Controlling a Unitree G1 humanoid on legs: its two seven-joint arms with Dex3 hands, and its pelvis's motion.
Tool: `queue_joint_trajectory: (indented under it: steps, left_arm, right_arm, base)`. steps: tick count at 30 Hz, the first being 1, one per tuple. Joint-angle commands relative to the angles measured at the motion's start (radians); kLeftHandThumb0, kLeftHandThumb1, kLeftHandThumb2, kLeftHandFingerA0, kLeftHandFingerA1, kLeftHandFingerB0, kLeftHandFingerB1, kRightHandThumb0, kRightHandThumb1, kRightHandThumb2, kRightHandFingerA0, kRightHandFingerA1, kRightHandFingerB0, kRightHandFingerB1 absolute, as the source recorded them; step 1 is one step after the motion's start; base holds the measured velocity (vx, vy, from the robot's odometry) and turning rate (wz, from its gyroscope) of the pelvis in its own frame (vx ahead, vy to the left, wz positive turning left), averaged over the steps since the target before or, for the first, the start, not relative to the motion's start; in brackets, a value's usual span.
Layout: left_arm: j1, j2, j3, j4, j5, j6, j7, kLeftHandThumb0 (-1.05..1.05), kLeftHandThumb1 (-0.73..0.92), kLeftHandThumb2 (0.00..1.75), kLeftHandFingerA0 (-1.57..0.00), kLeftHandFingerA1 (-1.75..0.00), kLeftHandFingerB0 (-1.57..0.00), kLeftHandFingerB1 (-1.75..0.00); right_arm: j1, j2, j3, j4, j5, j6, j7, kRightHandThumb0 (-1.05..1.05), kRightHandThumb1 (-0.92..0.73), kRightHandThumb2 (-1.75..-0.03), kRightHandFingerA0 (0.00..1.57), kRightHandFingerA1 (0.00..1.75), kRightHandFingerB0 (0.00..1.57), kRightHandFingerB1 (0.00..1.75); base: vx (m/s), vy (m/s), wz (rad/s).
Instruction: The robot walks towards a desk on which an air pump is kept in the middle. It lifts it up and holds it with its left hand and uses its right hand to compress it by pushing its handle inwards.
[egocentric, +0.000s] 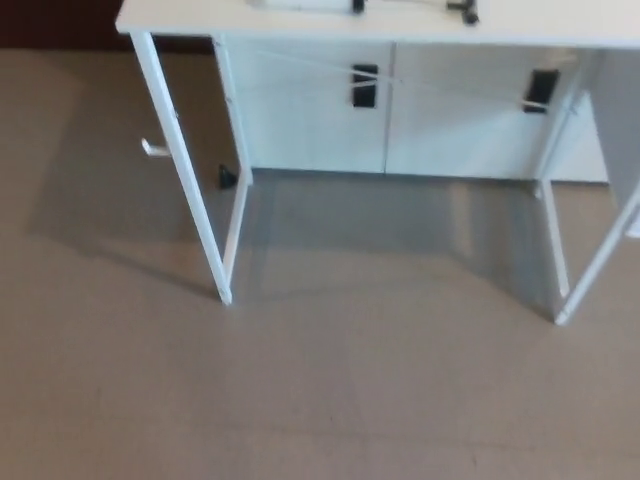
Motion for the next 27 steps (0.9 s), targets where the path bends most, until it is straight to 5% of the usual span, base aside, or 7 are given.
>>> queue_joint_trajectory:
  steps: [1,13,27]
  left_arm:
    - [0.002,0.030,-0.022,0.013,0.040,-0.042,0.026,-0.24,0.79,0.63,-0.49,-0.45,-0.39,-0.36]
    - [-0.001,0.036,-0.016,0.035,0.005,-0.050,-0.006,-0.23,0.78,0.63,-0.49,-0.47,-0.38,-0.37]
    - [0.006,0.040,-0.029,0.015,0.011,-0.047,-0.002,-0.23,0.81,0.64,-0.50,-0.45,-0.38,-0.36]
  right_arm:
    - [0.011,0.001,-0.002,0.003,0.006,0.001,0.009,-0.19,-0.64,-0.59,0.69,0.49,0.56,0.44]
    - [0.019,0.002,0.015,-0.016,-0.007,0.006,0.003,-0.18,-0.65,-0.59,0.68,0.48,0.57,0.45]
    - [0.012,-0.001,0.015,-0.011,-0.008,0.011,0.006,-0.19,-0.65,-0.59,0.69,0.48,0.59,0.45]
  base:
    - [0.44,-0.004,-0.07]
    - [0.48,0.118,-0.28]
    - [0.45,0.005,0.20]
